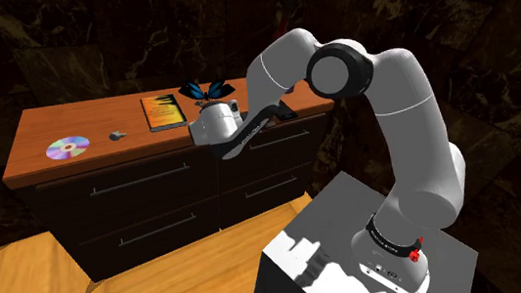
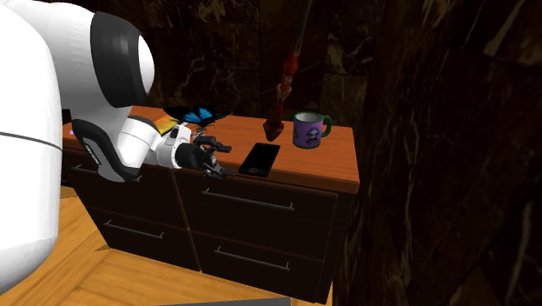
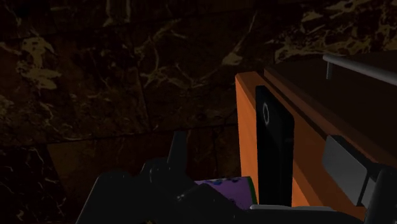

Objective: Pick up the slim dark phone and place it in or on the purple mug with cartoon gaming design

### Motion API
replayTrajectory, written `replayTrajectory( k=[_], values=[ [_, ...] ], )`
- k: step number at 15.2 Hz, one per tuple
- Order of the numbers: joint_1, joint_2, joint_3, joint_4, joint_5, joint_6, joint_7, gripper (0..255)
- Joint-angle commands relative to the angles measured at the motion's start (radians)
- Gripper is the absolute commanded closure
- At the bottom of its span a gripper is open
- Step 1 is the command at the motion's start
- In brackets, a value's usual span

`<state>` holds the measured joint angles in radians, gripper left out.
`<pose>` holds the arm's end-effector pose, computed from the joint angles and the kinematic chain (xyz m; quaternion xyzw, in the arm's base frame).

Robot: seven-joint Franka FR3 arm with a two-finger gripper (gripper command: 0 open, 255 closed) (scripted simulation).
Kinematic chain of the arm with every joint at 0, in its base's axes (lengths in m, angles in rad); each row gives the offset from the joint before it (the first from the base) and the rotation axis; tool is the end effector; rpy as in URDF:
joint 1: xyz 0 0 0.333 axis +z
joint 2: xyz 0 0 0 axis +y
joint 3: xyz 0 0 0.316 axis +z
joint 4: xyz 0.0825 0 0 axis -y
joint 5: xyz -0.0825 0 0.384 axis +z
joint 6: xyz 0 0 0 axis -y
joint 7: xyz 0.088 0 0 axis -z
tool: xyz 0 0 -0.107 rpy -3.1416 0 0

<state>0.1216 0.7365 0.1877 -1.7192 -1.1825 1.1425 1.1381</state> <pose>0.5735 0.0418 0.1975 0.6930 -0.1535 -0.0561 0.7021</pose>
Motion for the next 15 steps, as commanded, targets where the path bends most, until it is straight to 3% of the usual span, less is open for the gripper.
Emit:
replayTrajectory(
  k=[1,5,13,14,15],
  values=[
    [-0.026,0.044,-0.019,-0.012,-0.005,0.023,0.011,0],
    [-0.048,0.017,-0.035,-0.06,-0.018,0.057,0.018,0],
    [-0.034,0.012,-0.057,-0.067,-0.012,0.071,0.016,0],
    [-0.037,0.001,-0.057,-0.084,-0.011,0.075,0.021,255],
    [-0.035,-0.012,-0.055,-0.084,-0.012,0.068,0.009,255]
  ],
)
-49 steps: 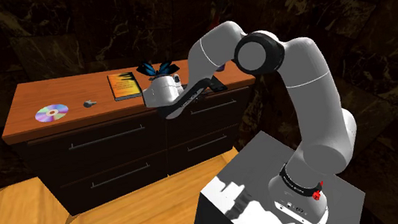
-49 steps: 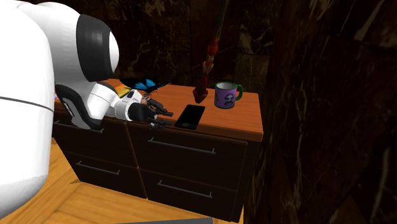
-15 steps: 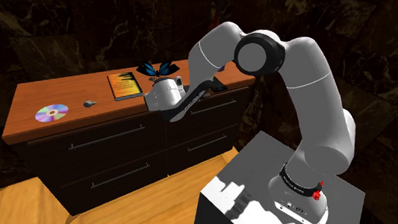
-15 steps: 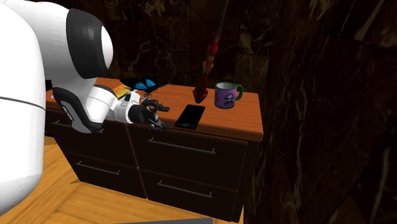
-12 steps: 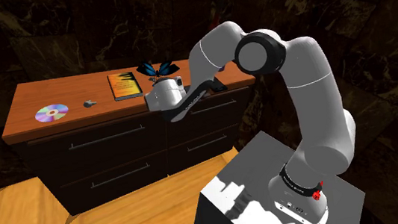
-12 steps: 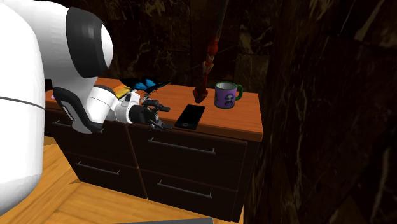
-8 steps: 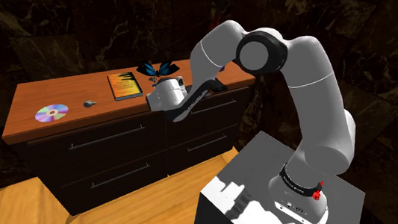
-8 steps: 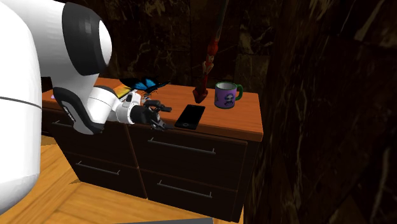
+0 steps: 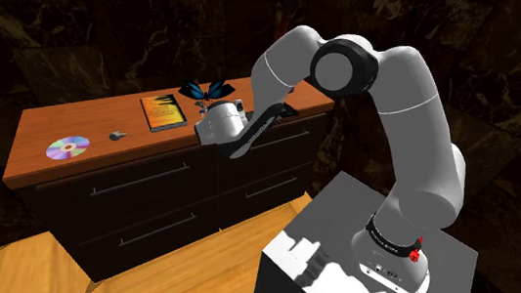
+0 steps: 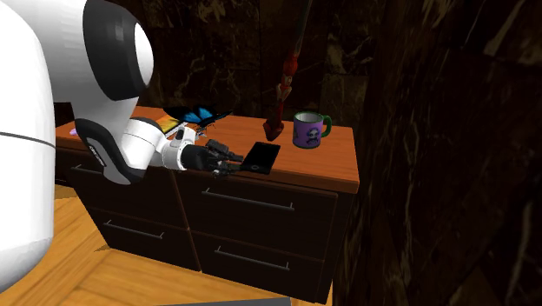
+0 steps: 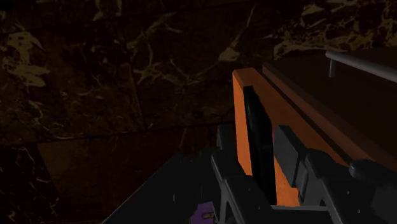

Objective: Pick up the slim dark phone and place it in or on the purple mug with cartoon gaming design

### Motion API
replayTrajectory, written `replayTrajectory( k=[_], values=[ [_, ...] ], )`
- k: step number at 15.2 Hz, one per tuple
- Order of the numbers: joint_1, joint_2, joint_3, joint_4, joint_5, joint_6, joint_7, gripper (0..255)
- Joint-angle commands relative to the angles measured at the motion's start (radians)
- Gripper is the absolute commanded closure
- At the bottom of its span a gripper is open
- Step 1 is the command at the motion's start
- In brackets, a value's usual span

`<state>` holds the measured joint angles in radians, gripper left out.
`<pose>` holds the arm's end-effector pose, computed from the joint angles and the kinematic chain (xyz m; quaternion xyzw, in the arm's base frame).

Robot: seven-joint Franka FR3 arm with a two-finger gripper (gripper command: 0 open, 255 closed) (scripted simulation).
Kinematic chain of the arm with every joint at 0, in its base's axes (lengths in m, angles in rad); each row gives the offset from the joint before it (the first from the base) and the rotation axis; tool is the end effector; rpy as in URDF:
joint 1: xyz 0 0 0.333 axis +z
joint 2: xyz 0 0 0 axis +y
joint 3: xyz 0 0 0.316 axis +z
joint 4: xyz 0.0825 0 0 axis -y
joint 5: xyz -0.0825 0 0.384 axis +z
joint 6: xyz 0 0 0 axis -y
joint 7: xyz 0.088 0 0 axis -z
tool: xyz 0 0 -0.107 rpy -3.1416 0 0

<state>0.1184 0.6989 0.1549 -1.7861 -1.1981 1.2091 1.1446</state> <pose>0.5663 0.0248 0.1955 0.6984 -0.1443 -0.0467 0.6994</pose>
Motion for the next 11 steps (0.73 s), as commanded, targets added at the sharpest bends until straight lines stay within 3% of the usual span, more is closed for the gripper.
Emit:
replayTrajectory(
  k=[1,7,11],
  values=[
    [-0.031,0.017,-0.022,-0.013,0.001,-0.003,-0.011,255],
    [-0.014,0.028,-0.012,-0.001,0.016,-0.021,-0.002,255],
    [-0.036,0.015,-0.017,-0.016,0.0,-0.005,-0.008,255]
  ],
)
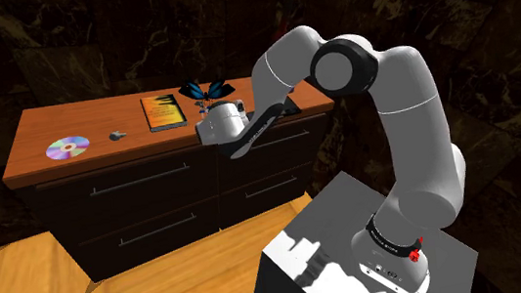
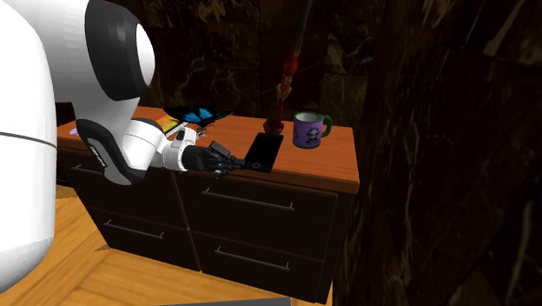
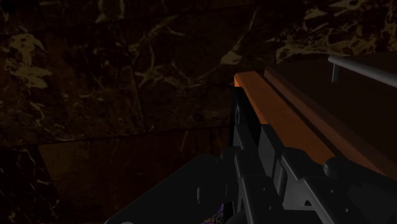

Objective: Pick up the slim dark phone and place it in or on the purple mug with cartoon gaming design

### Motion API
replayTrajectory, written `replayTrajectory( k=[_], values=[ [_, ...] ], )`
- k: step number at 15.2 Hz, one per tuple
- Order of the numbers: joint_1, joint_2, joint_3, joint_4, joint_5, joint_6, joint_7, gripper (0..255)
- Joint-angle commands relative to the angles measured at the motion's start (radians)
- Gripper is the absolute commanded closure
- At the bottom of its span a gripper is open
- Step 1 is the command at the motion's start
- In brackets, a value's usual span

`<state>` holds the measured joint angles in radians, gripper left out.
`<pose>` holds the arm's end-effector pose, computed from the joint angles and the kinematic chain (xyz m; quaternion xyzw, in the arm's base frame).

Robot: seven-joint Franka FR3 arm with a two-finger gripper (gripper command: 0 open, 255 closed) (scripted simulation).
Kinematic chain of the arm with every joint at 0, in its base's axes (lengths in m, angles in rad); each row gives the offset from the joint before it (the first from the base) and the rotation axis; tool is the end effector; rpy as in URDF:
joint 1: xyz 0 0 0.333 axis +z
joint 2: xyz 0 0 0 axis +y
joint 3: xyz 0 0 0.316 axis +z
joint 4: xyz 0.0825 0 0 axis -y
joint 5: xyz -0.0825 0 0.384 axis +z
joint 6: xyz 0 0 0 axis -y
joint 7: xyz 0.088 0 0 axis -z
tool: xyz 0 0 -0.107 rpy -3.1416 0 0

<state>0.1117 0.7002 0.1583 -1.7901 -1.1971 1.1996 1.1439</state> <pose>0.5641 0.0219 0.1943 0.6955 -0.1448 -0.0526 0.7018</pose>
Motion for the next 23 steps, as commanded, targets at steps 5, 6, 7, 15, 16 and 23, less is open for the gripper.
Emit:
replayTrajectory(
  k=[5,6,7,15,16,23],
  values=[
    [-0.03,-0.043,-0.017,-0.034,-0.006,-0.009,-0.041,255],
    [-0.03,-0.054,-0.017,-0.038,-0.007,-0.011,-0.048,255],
    [-0.03,-0.065,-0.016,-0.041,-0.008,-0.014,-0.055,255],
    [-0.03,-0.148,-0.013,-0.065,-0.019,-0.035,-0.115,255],
    [-0.03,-0.158,-0.013,-0.067,-0.02,-0.038,-0.123,255],
    [-0.028,-0.225,-0.011,-0.076,-0.033,-0.057,-0.182,255]
  ],
)
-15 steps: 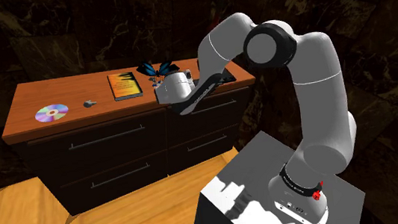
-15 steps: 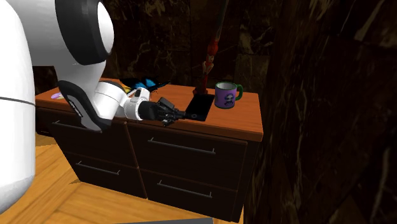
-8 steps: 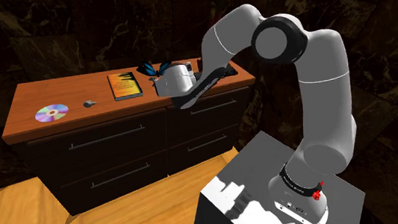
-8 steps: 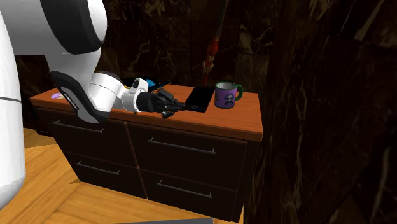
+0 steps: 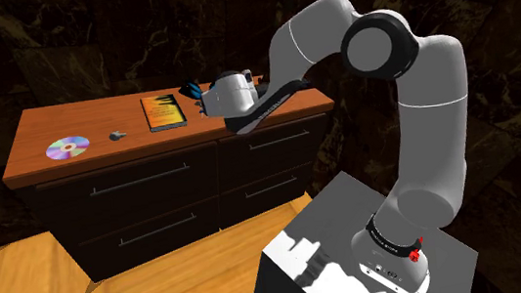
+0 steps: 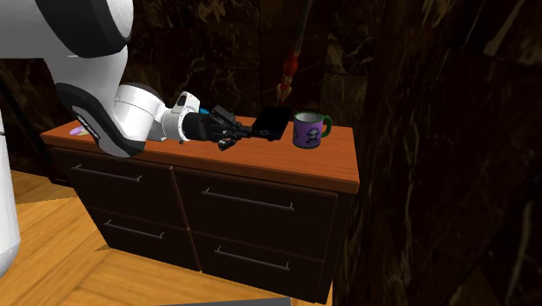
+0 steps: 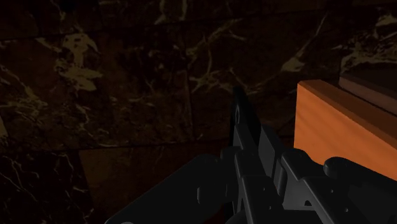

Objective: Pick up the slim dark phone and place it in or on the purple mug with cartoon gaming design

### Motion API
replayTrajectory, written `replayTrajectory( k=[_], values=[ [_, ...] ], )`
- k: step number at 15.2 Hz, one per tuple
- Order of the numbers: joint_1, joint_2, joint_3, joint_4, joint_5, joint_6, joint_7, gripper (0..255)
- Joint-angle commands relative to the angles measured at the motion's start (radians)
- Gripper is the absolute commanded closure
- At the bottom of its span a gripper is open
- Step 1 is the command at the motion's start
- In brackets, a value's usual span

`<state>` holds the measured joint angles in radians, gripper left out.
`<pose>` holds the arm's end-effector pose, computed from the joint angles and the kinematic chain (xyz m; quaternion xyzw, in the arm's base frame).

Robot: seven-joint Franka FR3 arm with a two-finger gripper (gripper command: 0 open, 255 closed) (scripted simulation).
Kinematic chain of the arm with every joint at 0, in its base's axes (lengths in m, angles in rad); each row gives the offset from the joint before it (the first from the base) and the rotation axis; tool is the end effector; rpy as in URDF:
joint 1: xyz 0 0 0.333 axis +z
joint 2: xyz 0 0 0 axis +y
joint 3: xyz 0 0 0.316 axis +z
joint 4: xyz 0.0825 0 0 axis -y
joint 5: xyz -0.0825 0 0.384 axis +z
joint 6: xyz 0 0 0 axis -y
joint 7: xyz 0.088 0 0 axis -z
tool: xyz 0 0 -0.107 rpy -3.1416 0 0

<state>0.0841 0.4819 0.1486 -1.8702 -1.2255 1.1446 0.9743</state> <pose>0.5579 -0.0044 0.2994 0.6873 -0.1488 -0.0759 0.7069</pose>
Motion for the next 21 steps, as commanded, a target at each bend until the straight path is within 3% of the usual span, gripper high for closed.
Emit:
replayTrajectory(
  k=[1,7,14,21],
  values=[
    [-0.001,-0.016,-0.001,0.003,-0.007,-0.005,-0.021,255],
    [0.001,-0.064,0.0,0.002,-0.019,-0.02,-0.069,255],
    [-0.085,0.026,-0.069,0.135,-0.133,0.093,-0.156,255],
    [-0.165,0.16,-0.128,0.342,-0.218,0.203,-0.254,255]
  ],
)
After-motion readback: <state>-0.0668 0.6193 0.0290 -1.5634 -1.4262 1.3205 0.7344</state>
